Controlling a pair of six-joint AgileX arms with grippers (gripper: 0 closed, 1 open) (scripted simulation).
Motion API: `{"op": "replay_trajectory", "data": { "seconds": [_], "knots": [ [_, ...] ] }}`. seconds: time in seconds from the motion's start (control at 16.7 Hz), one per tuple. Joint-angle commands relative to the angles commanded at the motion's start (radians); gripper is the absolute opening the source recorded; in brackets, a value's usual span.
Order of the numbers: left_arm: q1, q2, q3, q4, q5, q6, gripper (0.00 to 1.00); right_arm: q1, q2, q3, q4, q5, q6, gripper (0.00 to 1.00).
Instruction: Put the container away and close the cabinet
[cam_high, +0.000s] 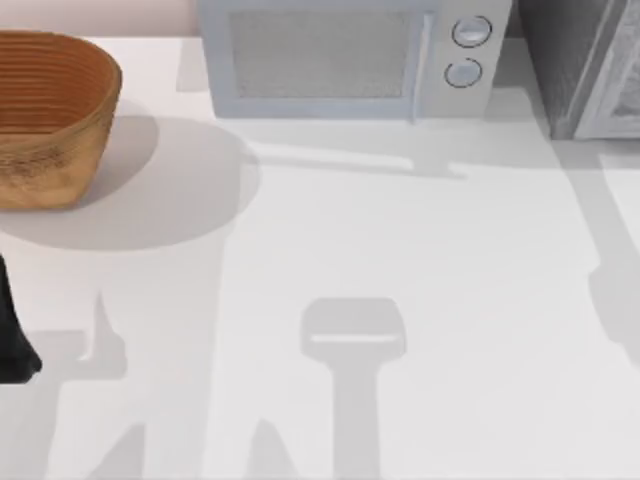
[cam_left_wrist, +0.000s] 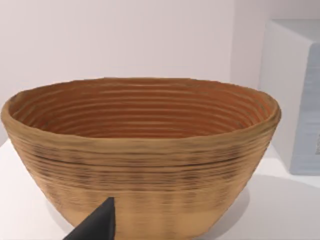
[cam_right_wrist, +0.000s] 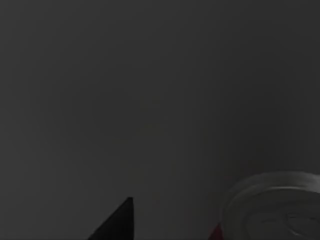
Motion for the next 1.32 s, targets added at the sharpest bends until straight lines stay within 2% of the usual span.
{"op": "replay_trajectory", "data": {
  "seconds": [0.48, 0.72, 1.02, 1.32],
  "knots": [
    [0.0, 0.0, 0.0, 0.0, 0.0, 0.0, 1.0, 0.002, -0.009, -0.01, 0.005, -0.002, -0.001, 1.0],
    [0.0, 0.0, 0.0, 0.0, 0.0, 0.0, 1.0, -0.005, -0.144, -0.153, 0.07, -0.025, -0.017, 1.0],
    [0.0, 0.0, 0.0, 0.0, 0.0, 0.0, 1.0, -0.022, -0.516, -0.568, 0.218, -0.073, -0.045, 1.0],
    [0.0, 0.0, 0.0, 0.0, 0.0, 0.0, 1.0, -0.044, -0.997, -1.223, 0.386, -0.116, -0.064, 1.0]
  ]
}}
